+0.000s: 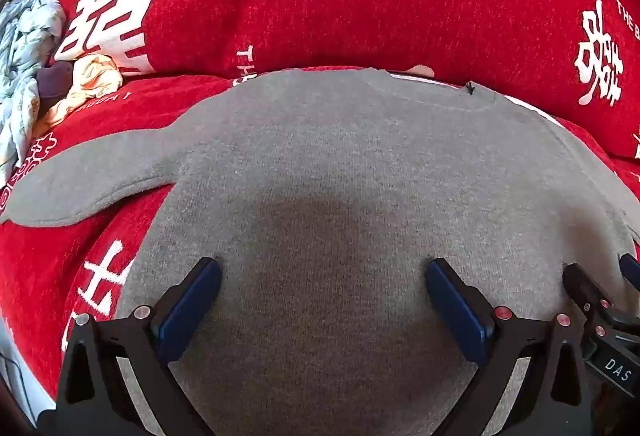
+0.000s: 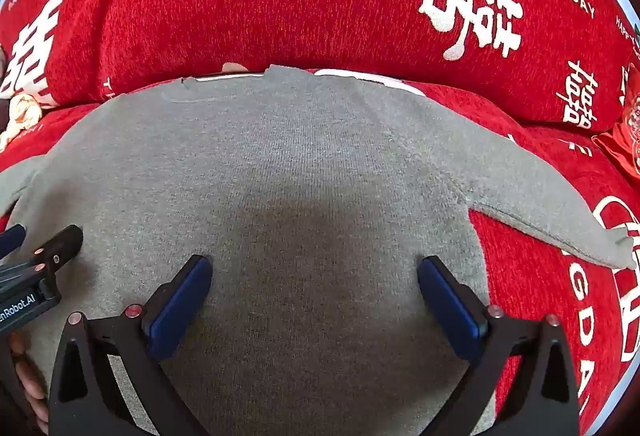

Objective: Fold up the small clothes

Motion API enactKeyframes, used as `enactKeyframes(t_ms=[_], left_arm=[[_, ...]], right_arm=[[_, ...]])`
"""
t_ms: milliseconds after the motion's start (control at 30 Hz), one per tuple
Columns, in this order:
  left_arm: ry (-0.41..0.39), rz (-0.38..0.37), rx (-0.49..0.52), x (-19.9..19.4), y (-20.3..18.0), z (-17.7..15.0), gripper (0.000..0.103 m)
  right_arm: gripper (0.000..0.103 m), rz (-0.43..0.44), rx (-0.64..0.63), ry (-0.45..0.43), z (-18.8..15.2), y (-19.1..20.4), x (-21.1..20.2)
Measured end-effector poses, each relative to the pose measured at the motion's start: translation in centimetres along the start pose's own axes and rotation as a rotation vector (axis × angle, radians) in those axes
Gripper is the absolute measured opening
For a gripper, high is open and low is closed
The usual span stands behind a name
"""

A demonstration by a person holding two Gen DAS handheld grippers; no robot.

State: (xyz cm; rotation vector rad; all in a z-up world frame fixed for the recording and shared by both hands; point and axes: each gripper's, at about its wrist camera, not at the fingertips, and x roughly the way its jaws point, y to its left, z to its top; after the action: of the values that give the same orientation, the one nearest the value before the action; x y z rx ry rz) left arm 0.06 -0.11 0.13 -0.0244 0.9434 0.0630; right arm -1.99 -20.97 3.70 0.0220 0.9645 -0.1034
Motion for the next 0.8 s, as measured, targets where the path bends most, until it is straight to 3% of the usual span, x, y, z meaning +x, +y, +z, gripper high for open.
enactKeyframes(t_ms=[800], left_arm=[[0.015, 0.020, -0.019, 0.14, -0.14, -0.03, 0.103]], right_arm=[[0.103, 0.000, 0.007, -0.001, -0.17, 0.14, 0.07]])
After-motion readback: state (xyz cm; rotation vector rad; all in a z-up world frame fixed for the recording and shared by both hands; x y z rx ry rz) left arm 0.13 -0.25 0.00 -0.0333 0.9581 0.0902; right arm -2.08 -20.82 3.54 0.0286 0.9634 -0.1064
